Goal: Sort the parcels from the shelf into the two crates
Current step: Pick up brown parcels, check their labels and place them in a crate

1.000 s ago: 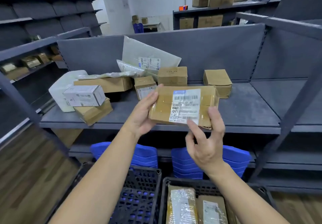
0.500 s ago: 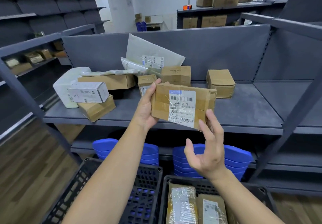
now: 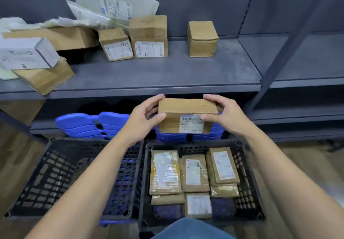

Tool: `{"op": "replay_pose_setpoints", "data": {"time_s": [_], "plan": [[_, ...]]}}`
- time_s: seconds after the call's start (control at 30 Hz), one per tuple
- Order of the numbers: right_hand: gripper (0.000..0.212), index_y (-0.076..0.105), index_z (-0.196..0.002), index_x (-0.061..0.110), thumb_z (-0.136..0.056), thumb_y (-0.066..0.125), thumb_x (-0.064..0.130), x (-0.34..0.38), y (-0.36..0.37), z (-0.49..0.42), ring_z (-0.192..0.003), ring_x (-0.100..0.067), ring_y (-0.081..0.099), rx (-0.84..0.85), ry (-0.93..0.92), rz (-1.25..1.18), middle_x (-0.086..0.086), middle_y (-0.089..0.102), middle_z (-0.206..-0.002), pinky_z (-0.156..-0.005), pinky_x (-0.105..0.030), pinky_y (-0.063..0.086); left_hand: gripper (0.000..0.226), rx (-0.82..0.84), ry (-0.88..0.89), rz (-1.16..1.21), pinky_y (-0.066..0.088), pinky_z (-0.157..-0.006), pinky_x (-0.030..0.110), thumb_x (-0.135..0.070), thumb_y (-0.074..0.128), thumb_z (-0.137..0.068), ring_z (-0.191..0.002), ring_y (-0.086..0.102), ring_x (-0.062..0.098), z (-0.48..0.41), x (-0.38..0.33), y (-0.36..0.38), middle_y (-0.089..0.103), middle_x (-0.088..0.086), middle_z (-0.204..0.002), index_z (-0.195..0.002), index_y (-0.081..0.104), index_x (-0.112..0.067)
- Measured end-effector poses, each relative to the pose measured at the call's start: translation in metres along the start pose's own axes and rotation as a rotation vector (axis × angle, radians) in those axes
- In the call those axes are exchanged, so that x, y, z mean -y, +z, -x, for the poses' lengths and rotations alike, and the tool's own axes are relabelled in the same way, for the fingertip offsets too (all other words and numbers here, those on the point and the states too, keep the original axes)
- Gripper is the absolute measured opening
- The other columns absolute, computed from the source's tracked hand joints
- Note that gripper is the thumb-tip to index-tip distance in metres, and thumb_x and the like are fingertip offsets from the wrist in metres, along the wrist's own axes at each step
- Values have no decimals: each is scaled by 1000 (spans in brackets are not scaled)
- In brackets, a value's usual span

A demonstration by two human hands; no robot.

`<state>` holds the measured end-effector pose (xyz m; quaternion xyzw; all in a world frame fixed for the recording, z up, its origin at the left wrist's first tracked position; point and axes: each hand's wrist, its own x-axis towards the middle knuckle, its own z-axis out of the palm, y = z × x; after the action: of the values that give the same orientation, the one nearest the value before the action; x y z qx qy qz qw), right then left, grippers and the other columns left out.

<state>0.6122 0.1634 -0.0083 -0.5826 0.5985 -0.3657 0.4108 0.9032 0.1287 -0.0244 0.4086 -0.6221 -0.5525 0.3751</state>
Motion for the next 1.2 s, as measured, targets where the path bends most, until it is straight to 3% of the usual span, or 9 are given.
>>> {"op": "replay_pose_setpoints", "data": {"time_s": [0.17, 0.27, 0.5, 0.57, 0.7, 0.8, 0.97, 1.1, 1.2], "plan": [[63, 69, -126, 17, -73, 92, 42, -74, -10, 32, -107, -11, 68, 91, 321, 106, 4, 70, -119, -91, -26, 54, 35, -44, -380, -23, 59, -72, 31, -29, 61, -104, -95, 70, 4, 27, 61, 55, 74, -9, -107, -137, 57, -19], [98, 73, -112, 6, -42, 95, 70, -134, -5, 52, -88, -15, 69, 83, 510, -10, 2, 74, -98, -83, -31, 54, 28, -60, -582, 8, 64, -67, 42, -38, 59, -104, -104, 67, 16, 45, 96, 95, 68, 3, -120, -126, 58, -21], [31, 75, -109, 9, -91, 80, 33, -230, 9, 98, -82, -17, 71, 111, 774, -174, -5, 79, -107, -65, -27, 55, 27, -97, -802, -5, 62, -80, 42, -48, 58, -103, -112, 64, 25, 83, 173, 175, 65, 4, -129, -115, 62, -25], [27, 70, -116, 11, -97, 74, 29, -243, 12, 109, -87, -13, 68, 126, 807, -181, 1, 74, -116, -64, -23, 50, 27, -130, -830, -20, 58, -72, 33, -43, 55, -105, -103, 63, 20, 91, 188, 193, 65, 5, -126, -119, 60, -20], [29, 72, -116, 9, -97, 72, 31, -274, 18, 128, -109, -25, 70, 125, 870, -187, -3, 74, -121, -89, -40, 57, 36, -163, -871, -19, 50, -104, 41, -41, 57, -105, -119, 63, 25, 107, 216, 213, 68, 4, -124, -128, 62, -15], [29, 74, -114, 11, -95, 74, 33, -291, 22, 138, -108, -24, 72, 114, 896, -219, -3, 77, -116, -101, -49, 56, 41, -160, -929, 50, 48, -98, 36, -43, 59, -103, -122, 60, 23, 115, 225, 218, 66, 3, -132, -134, 61, -17], [20, 74, -108, 17, -95, 75, 32, -308, 31, 141, -105, -19, 73, 97, 892, -270, 1, 77, -112, -98, -45, 59, 47, -159, -997, 186, 57, -92, 37, -28, 68, -101, -126, 60, 22, 124, 230, 216, 59, 1, -141, -144, 52, -22], [8, 73, -102, 13, -100, 69, 20, -308, 33, 136, -90, -12, 73, 104, 881, -276, 2, 77, -101, -67, -22, 58, 51, -179, -1044, 278, 59, -98, 40, -2, 66, -99, -117, 69, 25, 135, 235, 211, 70, 7, -127, -145, 51, -18], [9, 73, -98, 14, -100, 69, 22, -307, 38, 134, -88, -9, 72, 119, 876, -282, 5, 77, -97, -63, -20, 54, 51, -185, -1045, 278, 62, -90, 34, 0, 62, -101, -112, 71, 22, 138, 233, 211, 72, 4, -123, -148, 49, -15]]}}
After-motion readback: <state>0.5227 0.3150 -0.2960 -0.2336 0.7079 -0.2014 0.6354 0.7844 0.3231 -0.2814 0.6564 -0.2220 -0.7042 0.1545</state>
